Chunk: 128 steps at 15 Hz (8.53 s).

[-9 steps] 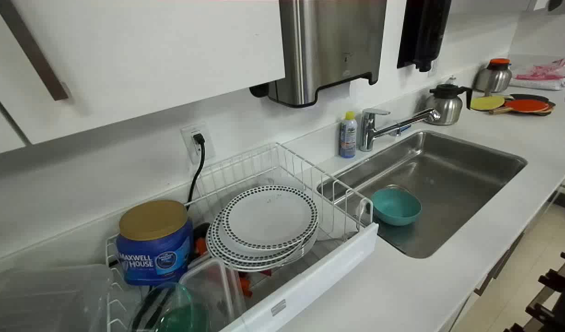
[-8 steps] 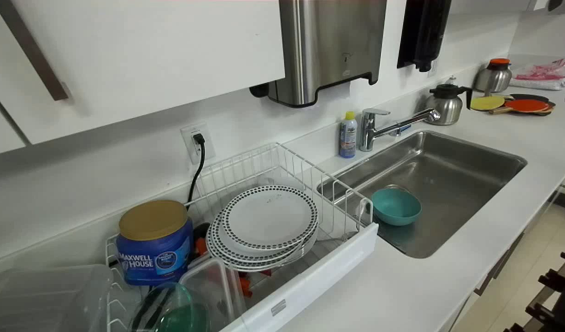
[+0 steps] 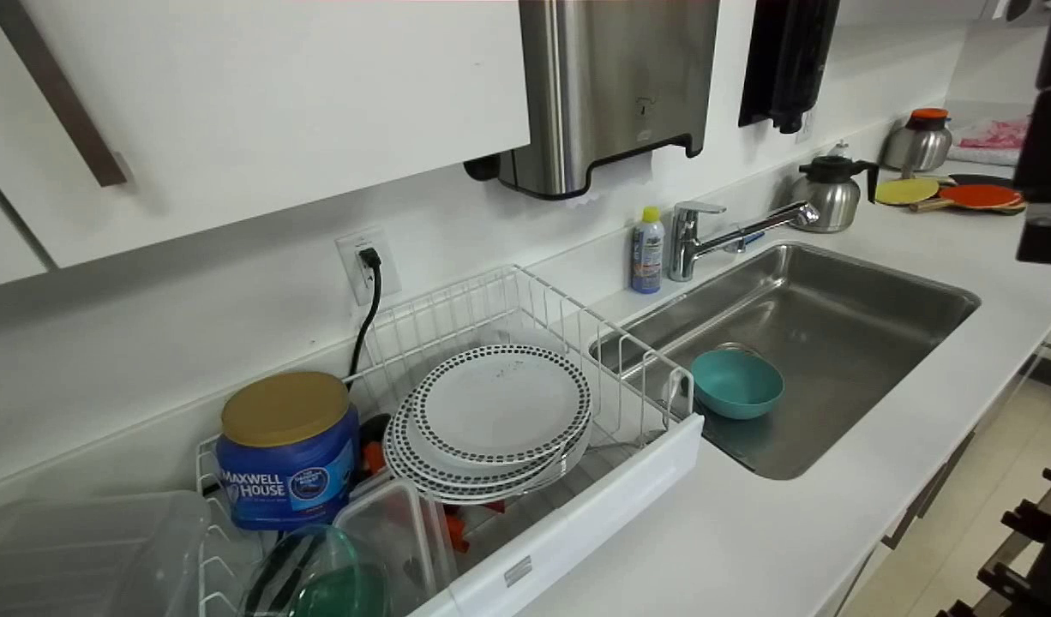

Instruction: Pick up the bowl from the sink and place it on top of the plates on the dishrack

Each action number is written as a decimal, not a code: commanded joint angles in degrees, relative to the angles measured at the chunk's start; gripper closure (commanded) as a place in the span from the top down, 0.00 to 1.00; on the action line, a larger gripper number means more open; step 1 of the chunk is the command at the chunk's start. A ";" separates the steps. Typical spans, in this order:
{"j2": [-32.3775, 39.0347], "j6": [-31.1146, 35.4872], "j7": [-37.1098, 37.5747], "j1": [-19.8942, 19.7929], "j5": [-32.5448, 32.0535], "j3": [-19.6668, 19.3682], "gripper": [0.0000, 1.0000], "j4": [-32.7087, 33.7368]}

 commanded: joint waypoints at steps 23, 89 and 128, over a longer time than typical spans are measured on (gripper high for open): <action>39.79 50.97 37.72 -9.67 -37.66 -1.37 1.00 2.22; 30.46 53.06 8.80 -6.84 -22.10 -16.68 0.01 -2.49; 30.39 80.66 -0.23 6.12 -7.70 6.88 0.01 -0.27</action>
